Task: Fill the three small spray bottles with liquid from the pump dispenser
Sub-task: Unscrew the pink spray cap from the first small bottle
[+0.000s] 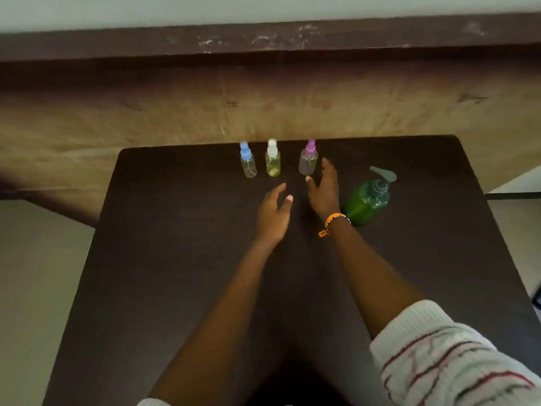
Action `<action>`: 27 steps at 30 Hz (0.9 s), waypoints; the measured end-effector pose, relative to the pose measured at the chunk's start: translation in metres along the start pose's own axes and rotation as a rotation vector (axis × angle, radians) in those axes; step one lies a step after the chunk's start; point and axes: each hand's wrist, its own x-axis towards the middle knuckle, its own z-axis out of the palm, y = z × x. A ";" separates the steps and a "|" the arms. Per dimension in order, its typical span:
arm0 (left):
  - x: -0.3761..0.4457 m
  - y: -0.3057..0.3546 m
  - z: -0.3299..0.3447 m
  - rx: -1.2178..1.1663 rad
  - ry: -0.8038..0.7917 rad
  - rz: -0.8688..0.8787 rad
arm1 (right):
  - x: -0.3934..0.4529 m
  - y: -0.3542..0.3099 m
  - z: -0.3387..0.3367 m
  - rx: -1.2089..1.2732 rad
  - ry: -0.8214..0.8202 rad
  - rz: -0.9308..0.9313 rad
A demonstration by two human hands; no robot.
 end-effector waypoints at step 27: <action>0.017 -0.015 -0.003 -0.009 -0.089 -0.032 | 0.039 0.001 0.014 0.077 -0.193 -0.209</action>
